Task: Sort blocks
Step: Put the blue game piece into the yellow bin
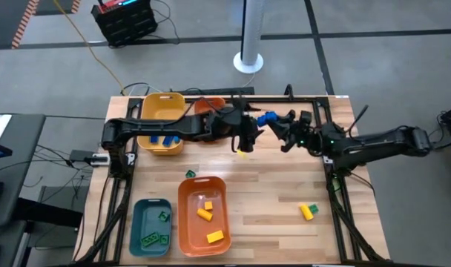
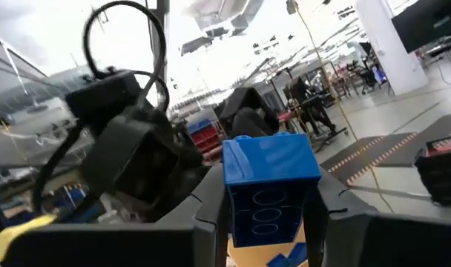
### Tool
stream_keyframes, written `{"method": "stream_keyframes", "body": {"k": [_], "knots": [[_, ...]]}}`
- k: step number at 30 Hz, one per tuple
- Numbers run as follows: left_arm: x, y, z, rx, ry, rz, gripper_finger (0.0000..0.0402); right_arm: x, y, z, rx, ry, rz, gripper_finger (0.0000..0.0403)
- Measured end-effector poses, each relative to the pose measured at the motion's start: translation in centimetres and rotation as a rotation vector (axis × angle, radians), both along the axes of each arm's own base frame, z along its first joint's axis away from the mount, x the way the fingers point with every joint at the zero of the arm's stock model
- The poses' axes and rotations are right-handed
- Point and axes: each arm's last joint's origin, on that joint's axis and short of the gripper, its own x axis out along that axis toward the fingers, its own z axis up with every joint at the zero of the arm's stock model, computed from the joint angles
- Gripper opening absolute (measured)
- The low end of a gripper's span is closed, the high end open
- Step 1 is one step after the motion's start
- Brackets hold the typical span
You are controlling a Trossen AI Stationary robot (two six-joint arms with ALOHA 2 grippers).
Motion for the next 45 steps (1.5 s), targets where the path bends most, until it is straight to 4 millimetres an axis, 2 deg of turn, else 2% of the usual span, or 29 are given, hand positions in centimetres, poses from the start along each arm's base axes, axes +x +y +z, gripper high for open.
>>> {"method": "stream_keyframes", "body": {"k": [6, 11, 21, 25, 28, 33, 37, 41, 45], "knots": [[0.7, -1.6, -0.3, 0.122, 0.002, 0.056, 0.0295, 1.2, 0.2, 0.4, -0.006, 0.022, -0.030, 0.0105], [0.7, -1.7, -0.2, 0.140, -0.006, 0.128, 0.0256, 1.1, 1.0, 0.2, -0.020, 0.059, -0.113, 0.0105], [0.7, -1.6, 0.3, 0.058, -0.105, 0.165, 0.0193, 1.1, 1.3, -0.1, -0.014, 0.093, -0.155, 0.0105], [0.7, -1.5, 0.2, 0.023, -0.121, 0.175, 0.0145, 1.2, 1.3, -0.2, -0.020, 0.105, -0.170, 0.0114], [0.6, -1.1, -0.1, -0.021, -0.118, 0.201, 0.0090, 1.3, 1.2, -0.3, 0.004, 0.111, -0.172, 0.0145], [0.5, -0.3, -0.5, -0.118, -0.133, 0.224, 0.0087, 1.2, 0.7, -0.8, 0.002, 0.168, -0.129, 0.0230], [0.2, 0.6, -0.9, -0.227, -0.130, 0.237, 0.0087, 0.1, -0.2, -0.5, 0.004, 0.207, -0.056, 0.0307], [-1.4, 3.2, -0.6, -0.388, -0.088, 0.241, 0.0087, -2.0, -0.8, -0.5, 0.038, 0.298, -0.072, 0.0362], [-4.8, 6.9, 0.6, -0.629, -0.034, 0.242, 0.0087, -3.6, -1.3, -1.4, 0.061, 0.442, -0.113, 0.0384]]}}
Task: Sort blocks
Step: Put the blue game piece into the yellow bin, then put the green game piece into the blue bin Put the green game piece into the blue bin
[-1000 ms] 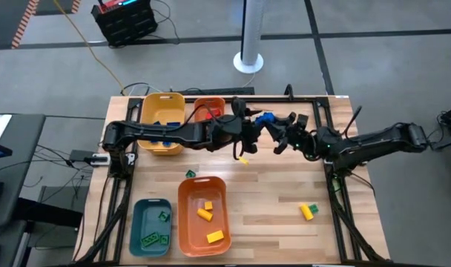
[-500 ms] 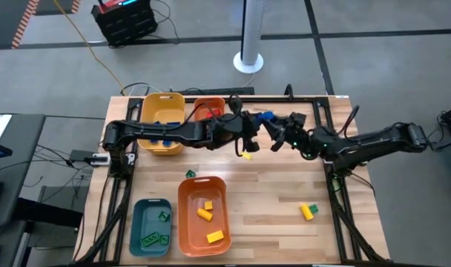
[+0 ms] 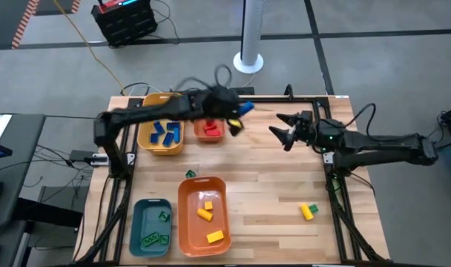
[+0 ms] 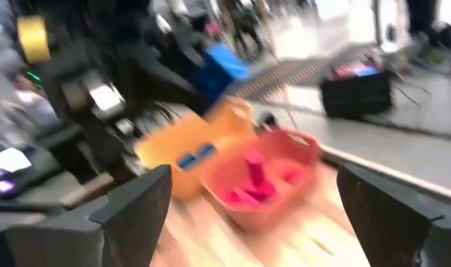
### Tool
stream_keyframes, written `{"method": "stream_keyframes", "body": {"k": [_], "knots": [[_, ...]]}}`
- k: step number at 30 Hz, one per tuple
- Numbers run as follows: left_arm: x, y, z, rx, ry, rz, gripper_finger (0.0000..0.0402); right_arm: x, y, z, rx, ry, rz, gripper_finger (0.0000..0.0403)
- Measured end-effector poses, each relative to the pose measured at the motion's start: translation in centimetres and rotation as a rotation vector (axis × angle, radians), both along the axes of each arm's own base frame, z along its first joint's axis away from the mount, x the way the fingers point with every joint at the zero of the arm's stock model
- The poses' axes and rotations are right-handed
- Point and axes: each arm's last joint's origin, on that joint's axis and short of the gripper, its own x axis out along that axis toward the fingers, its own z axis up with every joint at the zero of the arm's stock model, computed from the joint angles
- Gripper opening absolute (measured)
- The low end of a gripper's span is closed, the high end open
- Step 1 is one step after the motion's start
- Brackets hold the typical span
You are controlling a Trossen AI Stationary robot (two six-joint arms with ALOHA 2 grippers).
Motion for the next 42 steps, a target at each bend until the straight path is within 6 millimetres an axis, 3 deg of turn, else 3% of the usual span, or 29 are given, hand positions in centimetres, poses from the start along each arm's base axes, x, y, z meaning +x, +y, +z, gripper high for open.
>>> {"method": "stream_keyframes", "body": {"k": [6, 13, 17, 23, 31, 35, 42], "knots": [[-7.2, 5.3, -1.3, -0.431, 0.294, 0.143, 0.0087, -0.1, -0.2, -2.1, 0.096, 0.174, -0.024, 0.0385], [-15.0, 8.8, -1.6, -0.525, 0.627, 0.357, 0.0087, 0.9, 0.5, -3.1, 0.151, 0.209, 0.008, 0.0380], [-17.9, 11.0, -3.9, -0.653, 0.703, 0.424, 0.0087, 1.2, 0.2, -3.4, 0.155, 0.229, -0.013, 0.0380], [-19.7, 11.8, -8.3, -0.740, 0.803, 0.431, 0.0091, 1.4, 0.1, -3.8, 0.188, 0.237, -0.024, 0.0380], [-20.9, 10.7, -13.8, -0.807, 0.914, 0.316, 0.0095, 1.3, 0.2, -4.0, 0.235, 0.250, -0.013, 0.0380], [-20.5, 10.8, -14.5, -0.775, 0.887, 0.303, 0.0122, 1.3, 0.2, -4.1, 0.238, 0.254, -0.009, 0.0380], [-20.5, 10.5, -14.5, -0.785, 0.900, 0.293, 0.0223, 1.2, -0.2, -4.1, 0.247, 0.262, 0.007, 0.0380]]}}
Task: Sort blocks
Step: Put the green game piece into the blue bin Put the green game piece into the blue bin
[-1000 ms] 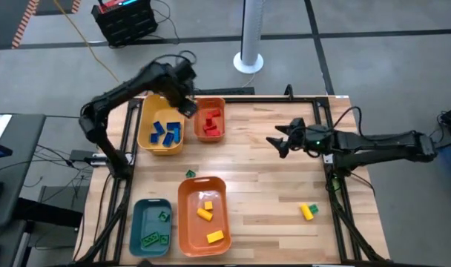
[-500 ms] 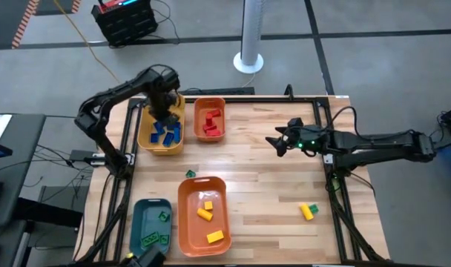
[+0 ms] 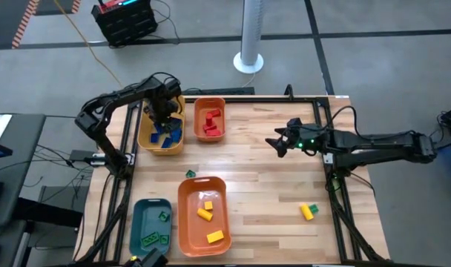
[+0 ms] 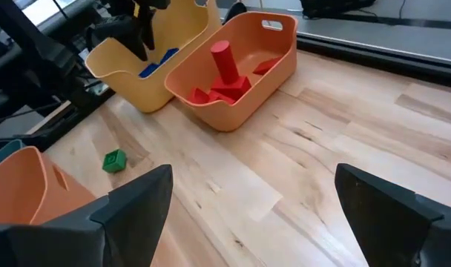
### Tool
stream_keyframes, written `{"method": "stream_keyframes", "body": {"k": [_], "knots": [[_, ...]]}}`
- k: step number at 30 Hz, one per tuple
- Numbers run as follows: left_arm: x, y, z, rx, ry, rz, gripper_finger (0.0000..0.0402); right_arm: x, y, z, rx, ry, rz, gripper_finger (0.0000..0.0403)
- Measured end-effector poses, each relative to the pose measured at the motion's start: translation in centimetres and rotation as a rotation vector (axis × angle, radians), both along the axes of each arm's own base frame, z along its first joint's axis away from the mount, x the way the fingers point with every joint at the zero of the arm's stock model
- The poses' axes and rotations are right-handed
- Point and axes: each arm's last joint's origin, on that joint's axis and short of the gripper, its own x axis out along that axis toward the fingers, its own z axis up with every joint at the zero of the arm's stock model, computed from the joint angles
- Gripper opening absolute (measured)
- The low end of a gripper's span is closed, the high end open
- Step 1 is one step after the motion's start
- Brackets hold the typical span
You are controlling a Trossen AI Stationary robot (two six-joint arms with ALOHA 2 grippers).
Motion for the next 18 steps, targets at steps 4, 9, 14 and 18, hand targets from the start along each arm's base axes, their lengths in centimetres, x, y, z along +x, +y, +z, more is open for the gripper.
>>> {"method": "stream_keyframes", "body": {"k": [4, 9, 14, 18], "knots": [[0.1, 0.0, 1.5, -0.017, 0.007, -0.020, 0.0252, -0.4, 0.1, -0.1, 0.010, 0.044, 0.026, 0.0380], [1.1, -0.8, 7.2, 0.163, -0.076, -0.100, 0.0248, -1.1, -0.1, 1.2, 0.208, 0.329, 0.055, 0.0370], [3.8, -2.9, 13.8, 0.485, -0.285, -0.234, 0.0242, -0.7, 0.2, 2.2, 0.281, 0.755, 0.237, 0.0343], [5.4, -3.8, 18.0, 0.685, -0.449, -0.211, 0.0241, 0.4, -1.0, 1.3, 0.339, 0.989, 0.234, 0.0318]]}}
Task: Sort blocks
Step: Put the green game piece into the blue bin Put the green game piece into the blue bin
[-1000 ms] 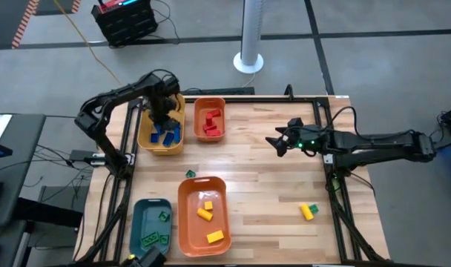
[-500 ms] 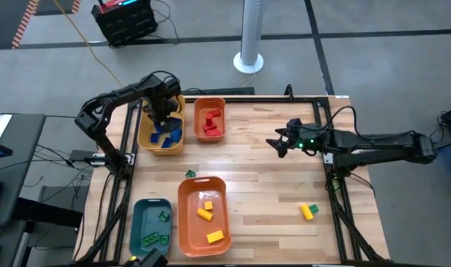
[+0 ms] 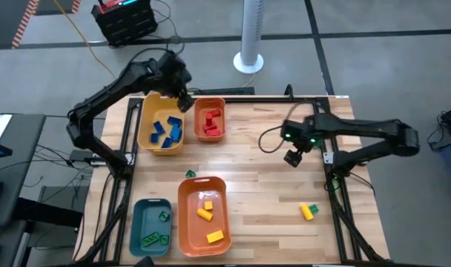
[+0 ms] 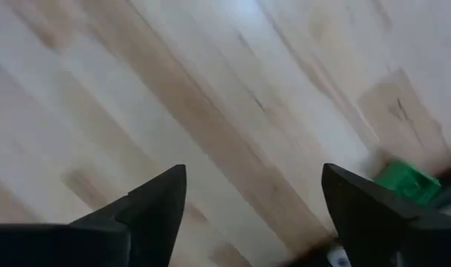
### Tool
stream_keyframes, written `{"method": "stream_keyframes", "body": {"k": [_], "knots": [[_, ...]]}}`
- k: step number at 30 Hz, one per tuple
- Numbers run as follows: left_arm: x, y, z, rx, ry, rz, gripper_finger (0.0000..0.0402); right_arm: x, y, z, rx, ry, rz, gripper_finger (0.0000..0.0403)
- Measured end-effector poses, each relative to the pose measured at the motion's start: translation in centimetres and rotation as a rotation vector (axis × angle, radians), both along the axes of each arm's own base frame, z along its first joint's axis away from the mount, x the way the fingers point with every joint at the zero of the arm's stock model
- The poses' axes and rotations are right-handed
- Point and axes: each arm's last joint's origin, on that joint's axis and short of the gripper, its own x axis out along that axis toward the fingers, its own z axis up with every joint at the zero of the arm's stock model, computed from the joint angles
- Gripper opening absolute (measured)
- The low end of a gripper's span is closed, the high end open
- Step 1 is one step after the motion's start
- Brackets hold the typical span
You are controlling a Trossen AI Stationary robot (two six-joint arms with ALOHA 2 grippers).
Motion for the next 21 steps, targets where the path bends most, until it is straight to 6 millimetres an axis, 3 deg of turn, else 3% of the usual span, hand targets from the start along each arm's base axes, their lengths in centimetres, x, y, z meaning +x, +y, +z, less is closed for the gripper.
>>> {"method": "stream_keyframes", "body": {"k": [4, 10, 21], "knots": [[0.9, -1.4, 2.2, 0.008, -0.144, 0.041, 0.0241, 0.6, -2.3, -1.8, 0.035, 0.165, -0.032, 0.0302], [2.5, -4.0, 2.4, -0.051, -0.199, -0.002, 0.0241, 0.1, -4.8, -2.7, 0.055, 0.207, -0.086, 0.0294], [4.6, -7.1, 3.9, -0.032, -0.389, -0.074, 0.0241, -3.6, -8.4, -2.7, 0.180, 0.266, -0.253, 0.0294]]}}
